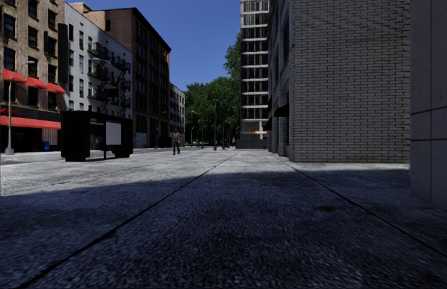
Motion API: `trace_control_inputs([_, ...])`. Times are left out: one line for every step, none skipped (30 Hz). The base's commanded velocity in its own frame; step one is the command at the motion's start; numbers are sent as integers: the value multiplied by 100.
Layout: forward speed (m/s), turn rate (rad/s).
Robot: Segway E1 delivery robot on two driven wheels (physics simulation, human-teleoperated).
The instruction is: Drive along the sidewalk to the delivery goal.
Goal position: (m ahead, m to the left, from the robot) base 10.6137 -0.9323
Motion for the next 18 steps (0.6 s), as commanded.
trace_control_inputs([200,0])
trace_control_inputs([200,0])
trace_control_inputs([200,0])
trace_control_inputs([200,0])
trace_control_inputs([200,0])
trace_control_inputs([200,0])
trace_control_inputs([200,0])
trace_control_inputs([200,0])
trace_control_inputs([200,0])
trace_control_inputs([200,0])
trace_control_inputs([200,0])
trace_control_inputs([200,0])
trace_control_inputs([200,0])
trace_control_inputs([200,0])
trace_control_inputs([200,0])
trace_control_inputs([200,0])
trace_control_inputs([200,0])
trace_control_inputs([200,0])
